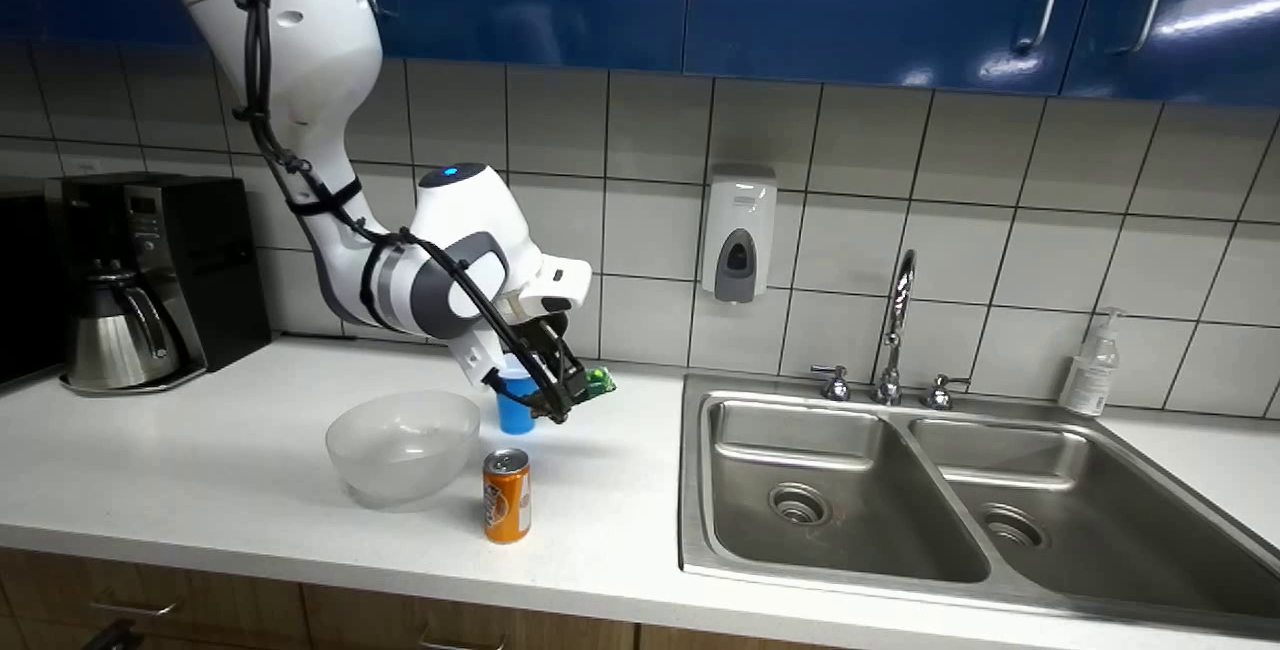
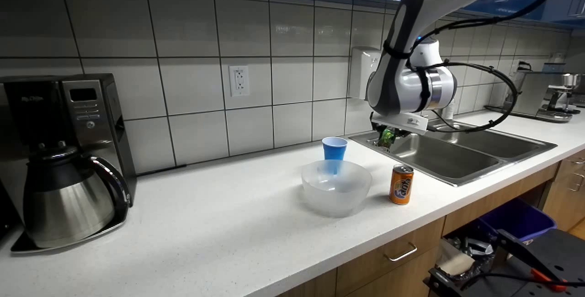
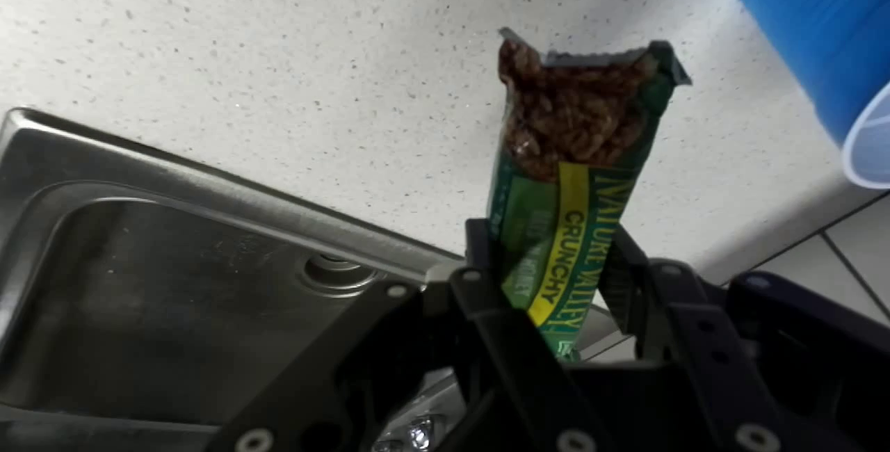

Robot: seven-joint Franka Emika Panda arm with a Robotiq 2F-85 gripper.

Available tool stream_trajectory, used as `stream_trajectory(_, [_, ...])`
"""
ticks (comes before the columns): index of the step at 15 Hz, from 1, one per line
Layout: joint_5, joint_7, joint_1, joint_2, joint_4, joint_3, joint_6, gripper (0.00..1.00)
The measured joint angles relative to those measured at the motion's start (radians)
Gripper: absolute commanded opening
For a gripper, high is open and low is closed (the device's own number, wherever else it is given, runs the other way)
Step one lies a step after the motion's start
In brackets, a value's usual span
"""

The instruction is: Put the candy bar in the bowl

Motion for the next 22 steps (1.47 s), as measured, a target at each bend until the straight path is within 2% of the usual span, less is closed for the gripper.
stream_trajectory(6, [-0.007,-0.136,-0.01,-0.102,-0.09,0.078,0.014,0.15])
stream_trajectory(13, [-0.097,-0.24,-0.081,-0.186,-0.17,0.24,0.002,0.15])
stream_trajectory(15, [-0.15,-0.25,-0.146,-0.198,-0.189,0.33,-0.014,0.15])
stream_trajectory(20, [-0.213,-0.318,-0.414,-0.203,-0.214,0.66,-0.101,0.15])
stream_trajectory(22, [-0.213,-0.362,-0.493,-0.194,-0.215,0.736,-0.133,0.15])
